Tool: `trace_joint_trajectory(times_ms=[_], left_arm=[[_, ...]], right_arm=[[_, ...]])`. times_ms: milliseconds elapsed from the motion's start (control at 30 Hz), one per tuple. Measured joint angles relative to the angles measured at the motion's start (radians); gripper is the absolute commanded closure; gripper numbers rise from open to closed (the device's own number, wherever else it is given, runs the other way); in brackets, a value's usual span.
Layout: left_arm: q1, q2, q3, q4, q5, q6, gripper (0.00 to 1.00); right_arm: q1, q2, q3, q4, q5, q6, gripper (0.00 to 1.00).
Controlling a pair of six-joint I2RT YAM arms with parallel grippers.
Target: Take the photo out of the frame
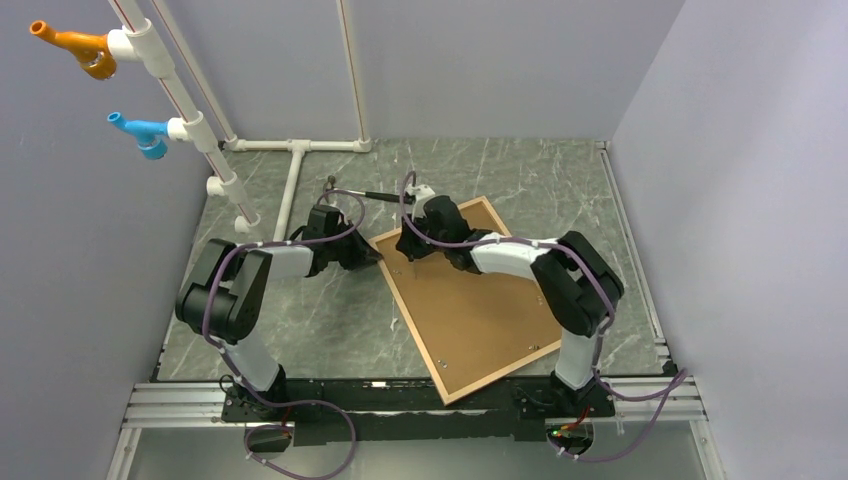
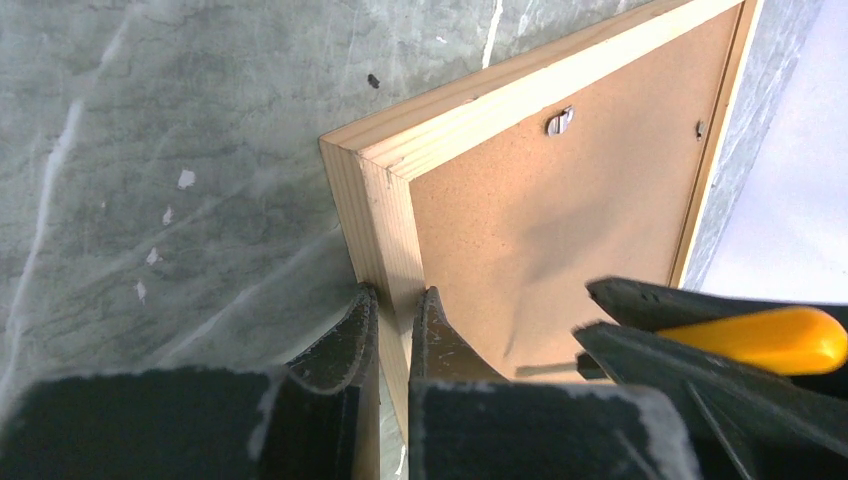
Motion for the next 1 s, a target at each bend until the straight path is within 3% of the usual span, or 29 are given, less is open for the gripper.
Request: trace_joint_trajectory(times_ms=[133, 200, 333, 433, 767, 1000], left_arm=[[0.001, 0.011, 0.0, 0.025, 0.012, -0.006, 0.95], [0.001, 0.018, 0.0, 0.04, 0.021, -0.006, 0.81], [0.001, 0.023, -0.002, 0.06, 0.029, 0.004, 0.44], [-0.002, -0.005, -0.013, 0.074, 0.045, 0.014, 0.31], [-0.027, -0.424, -0.081, -0.047, 0.064, 0.107, 0.25], [-0.303, -0.552, -0.081, -0.079, 0.059, 0.156, 0.29]], right_arm=[[-0.004, -0.109, -0.054, -0.05, 0.012, 0.0, 1.0], [-0.007, -0.171, -0.08, -0.064, 0.013, 0.003, 1.0], [-0.023, -0.279, -0.135, -0.076, 0.006, 0.022, 1.0], [-0.06, -0.343, -0.182, -0.084, -0.017, 0.056, 1.0], [-0.138, -0.445, -0.262, -0.11, -0.131, 0.218, 1.0], [-0.134, -0.505, -0.274, -0.085, -0.153, 0.391, 1.0]])
